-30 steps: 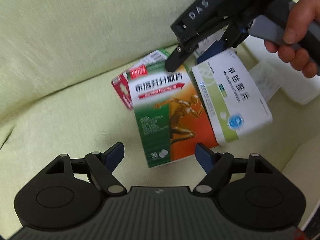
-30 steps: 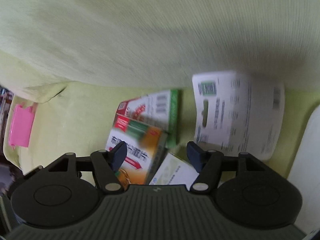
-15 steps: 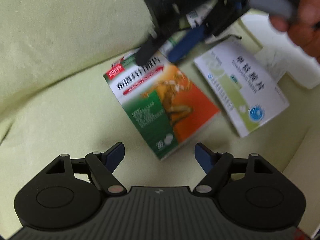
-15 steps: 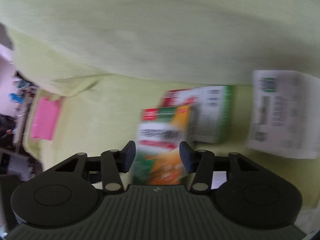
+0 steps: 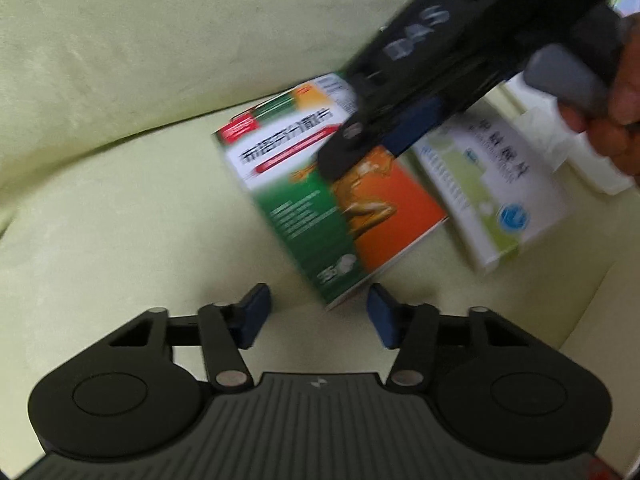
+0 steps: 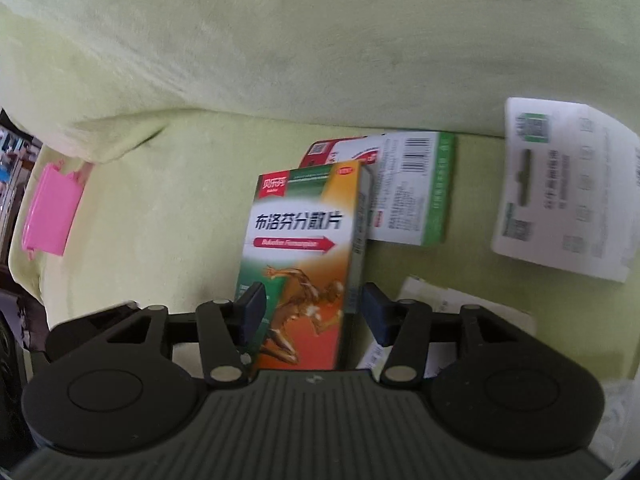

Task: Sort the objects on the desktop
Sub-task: 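Grasp the ibuprofen box edgewise with the right gripper and lift it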

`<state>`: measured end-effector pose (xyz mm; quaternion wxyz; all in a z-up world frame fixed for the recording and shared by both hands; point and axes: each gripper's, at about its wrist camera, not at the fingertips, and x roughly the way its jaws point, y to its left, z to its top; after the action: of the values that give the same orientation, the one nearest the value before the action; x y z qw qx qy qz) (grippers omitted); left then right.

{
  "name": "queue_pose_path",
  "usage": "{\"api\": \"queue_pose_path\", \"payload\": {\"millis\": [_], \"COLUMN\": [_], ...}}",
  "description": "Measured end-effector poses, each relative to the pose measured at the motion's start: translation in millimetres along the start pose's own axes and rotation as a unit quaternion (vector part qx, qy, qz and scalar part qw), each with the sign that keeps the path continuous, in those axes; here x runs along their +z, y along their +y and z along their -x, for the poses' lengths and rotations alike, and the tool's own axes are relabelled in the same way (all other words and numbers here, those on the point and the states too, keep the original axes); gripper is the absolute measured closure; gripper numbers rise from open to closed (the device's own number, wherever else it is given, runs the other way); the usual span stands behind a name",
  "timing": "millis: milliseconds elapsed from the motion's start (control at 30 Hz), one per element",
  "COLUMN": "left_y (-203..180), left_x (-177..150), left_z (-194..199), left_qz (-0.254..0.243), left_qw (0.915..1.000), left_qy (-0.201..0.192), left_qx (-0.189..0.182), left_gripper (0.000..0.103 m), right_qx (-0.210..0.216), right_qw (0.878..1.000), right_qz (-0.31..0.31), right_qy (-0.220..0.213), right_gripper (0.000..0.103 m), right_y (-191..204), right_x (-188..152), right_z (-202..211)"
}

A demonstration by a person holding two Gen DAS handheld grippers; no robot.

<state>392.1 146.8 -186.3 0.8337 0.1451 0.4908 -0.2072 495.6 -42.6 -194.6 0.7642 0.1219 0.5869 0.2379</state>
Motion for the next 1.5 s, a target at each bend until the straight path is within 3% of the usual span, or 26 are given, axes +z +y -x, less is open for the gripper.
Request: {"api": "queue_pose_path", "payload": {"millis": [233,400,500,633,967,1200,1500], "left_y": [8.0,14.5,14.9,19.3,40.7,35.6,-3.7], "left_x": [-6.3,-12.3,-13.4,-18.5,-28.2,-11.8,1.2], "left_z": [7.9,16.0,19.4,28.7,75.4,125.6,177.5], "left_qz": [0.018,0.027,0.027,0.034,0.076,0.066,0.045], "left_qw": [0.9998,0.9993,0.9993,0.9992,0.9965,0.9954,0.9935], "left_qy": [-0.012,-0.02,-0.023,-0.021,-0.026,-0.066,-0.104], "left_qx": [-0.006,-0.012,-0.011,-0.007,0.022,0.024,-0.008], "left_gripper": [0.05,0.05,0.05,0.05,0.051,0.051,0.051], "right_qx": [0.023,0.104,0.096,0.047,0.009,0.017,0.022], "right_qw": [1.0,0.994,0.995,0.998,0.997,0.997,0.992], "right_qz": [-0.003,-0.024,0.015,0.044,0.071,0.048,0.057], "right_qy": [0.002,-0.004,0.005,0.01,-0.017,-0.056,-0.108], "right_gripper": [0.046,0.052,0.057,0.084,0.085,0.085,0.085], "right_y": [12.9,16.1,39.4,54.6,76.6,71.7,77.0], "right_x": [1.6,-0.9,-3.6,-4.4,-7.5,-8.4,-34.1], "right_z": [-9.7,4.0,1.5,-10.9,1.4,50.1,137.2]}}
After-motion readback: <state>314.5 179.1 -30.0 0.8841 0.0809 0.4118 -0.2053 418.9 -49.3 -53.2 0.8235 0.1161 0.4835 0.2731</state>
